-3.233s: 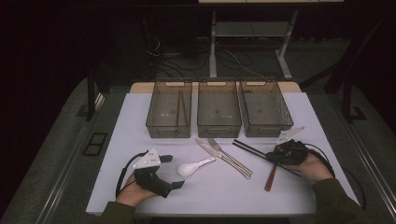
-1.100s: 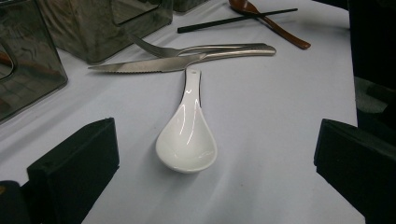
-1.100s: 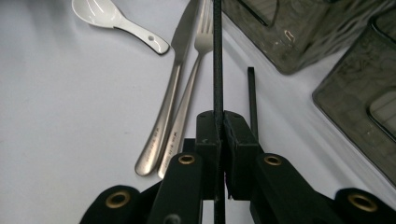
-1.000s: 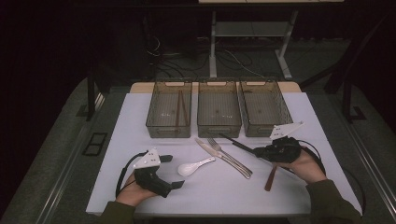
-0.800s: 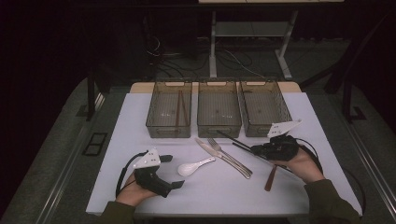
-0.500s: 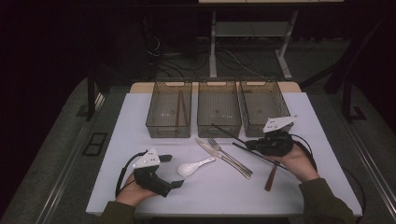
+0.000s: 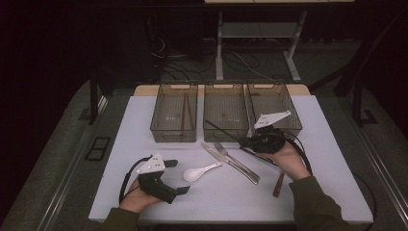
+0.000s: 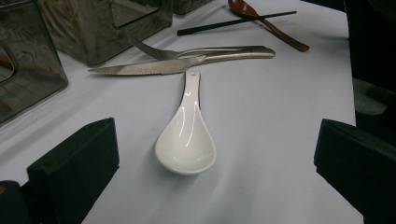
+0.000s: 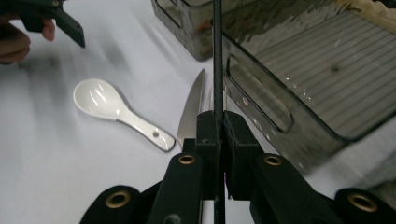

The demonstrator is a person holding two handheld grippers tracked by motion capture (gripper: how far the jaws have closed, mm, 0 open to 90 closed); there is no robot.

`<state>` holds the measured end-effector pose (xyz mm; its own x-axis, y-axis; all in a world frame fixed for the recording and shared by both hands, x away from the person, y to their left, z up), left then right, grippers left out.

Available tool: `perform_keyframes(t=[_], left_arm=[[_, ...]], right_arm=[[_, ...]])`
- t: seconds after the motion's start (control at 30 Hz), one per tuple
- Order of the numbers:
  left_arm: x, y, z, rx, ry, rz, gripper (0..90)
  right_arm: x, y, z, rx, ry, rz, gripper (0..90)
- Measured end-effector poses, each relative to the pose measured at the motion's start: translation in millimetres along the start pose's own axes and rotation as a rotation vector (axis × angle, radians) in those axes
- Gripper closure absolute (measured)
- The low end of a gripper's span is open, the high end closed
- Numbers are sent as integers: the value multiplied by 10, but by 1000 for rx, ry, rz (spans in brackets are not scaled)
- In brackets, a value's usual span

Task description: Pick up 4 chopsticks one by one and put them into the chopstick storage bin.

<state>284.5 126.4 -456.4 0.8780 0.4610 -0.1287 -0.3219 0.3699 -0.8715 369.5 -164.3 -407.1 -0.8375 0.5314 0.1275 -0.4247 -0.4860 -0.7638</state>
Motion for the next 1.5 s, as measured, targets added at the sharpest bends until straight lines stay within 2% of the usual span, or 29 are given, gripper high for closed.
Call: perform_keyframes(t=[0.27,0.47,1.03,1.5], left_arm=[[-2,-4,1,-3,-2,2,0],[-11,-6,2,-6,0,3,0],[-10,-12,6,1,-2,-12,0],[-10,-15,17,-14,-1,-6,0]], right_arm=[[46,-212,-195,25,9,-10,850],[45,-378,-316,23,17,-15,850],[12,-776,-673,58,56,-53,850],[-15,-1223,-1096,102,100,-75,851]])
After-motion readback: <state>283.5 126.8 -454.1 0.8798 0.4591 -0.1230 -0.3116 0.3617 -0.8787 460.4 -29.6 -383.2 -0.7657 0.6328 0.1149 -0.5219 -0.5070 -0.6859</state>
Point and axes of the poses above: each handheld gripper's, and its own axes: z roughly backward along the jaws, y roughly out of its underside, x roughly to its left, the point moved 5 cm from there along -z, roughly forward along the jaws, and after that the axes turned 1 degree about -y, right-handed, at the moved point
